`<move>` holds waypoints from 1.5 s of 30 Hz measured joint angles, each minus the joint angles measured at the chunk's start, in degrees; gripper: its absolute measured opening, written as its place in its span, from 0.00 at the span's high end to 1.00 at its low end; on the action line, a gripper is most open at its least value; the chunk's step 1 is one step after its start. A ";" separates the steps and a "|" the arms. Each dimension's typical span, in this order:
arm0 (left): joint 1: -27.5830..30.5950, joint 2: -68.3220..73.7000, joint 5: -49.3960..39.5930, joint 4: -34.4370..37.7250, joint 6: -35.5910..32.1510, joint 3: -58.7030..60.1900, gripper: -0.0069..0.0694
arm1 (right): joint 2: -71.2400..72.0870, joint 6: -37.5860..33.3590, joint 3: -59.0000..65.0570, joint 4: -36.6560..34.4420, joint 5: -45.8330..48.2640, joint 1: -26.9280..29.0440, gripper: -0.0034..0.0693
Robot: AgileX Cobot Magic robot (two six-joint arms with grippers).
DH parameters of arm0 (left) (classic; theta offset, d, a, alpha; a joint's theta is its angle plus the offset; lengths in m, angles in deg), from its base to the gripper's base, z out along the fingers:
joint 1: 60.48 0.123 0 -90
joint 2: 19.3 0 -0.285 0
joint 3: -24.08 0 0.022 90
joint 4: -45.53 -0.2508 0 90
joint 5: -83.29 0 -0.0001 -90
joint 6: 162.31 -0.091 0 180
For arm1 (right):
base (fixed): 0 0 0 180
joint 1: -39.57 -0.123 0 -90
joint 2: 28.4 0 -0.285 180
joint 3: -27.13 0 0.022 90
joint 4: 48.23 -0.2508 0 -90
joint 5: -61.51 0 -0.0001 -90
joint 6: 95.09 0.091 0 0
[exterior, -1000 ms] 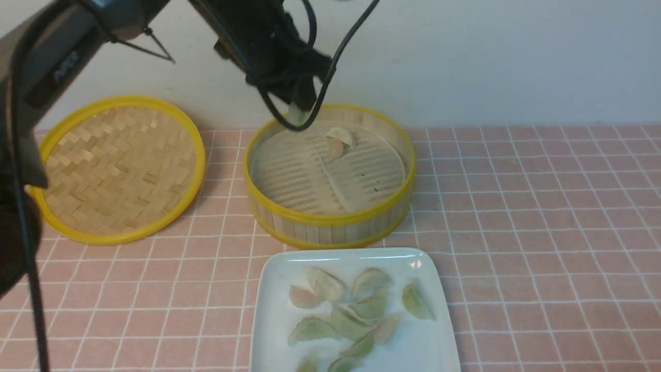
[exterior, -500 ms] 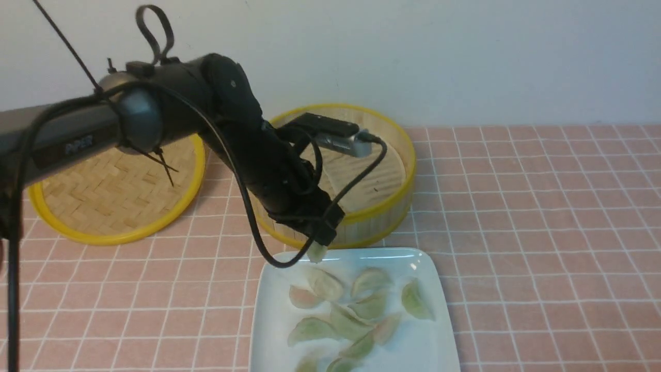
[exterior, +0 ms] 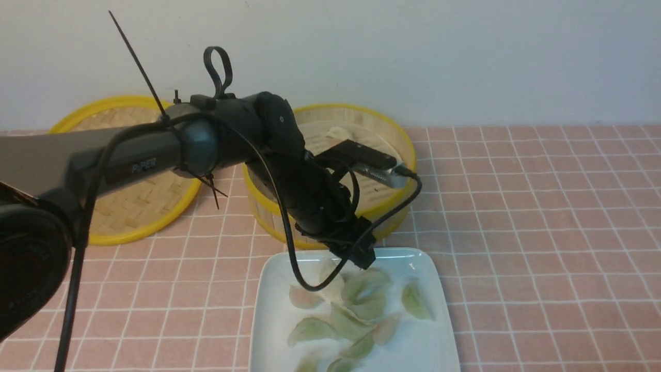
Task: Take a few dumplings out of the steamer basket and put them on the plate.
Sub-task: Use the left arm to put the dumpling into the plate, then use the left arm to grab a dumpling from the steamer
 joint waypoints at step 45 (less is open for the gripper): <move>7.97 27.32 -8.02 -7.99 8.30 -52.88 0.64 | 0.00 -0.42 0.00 0.00 0.00 0.00 0.97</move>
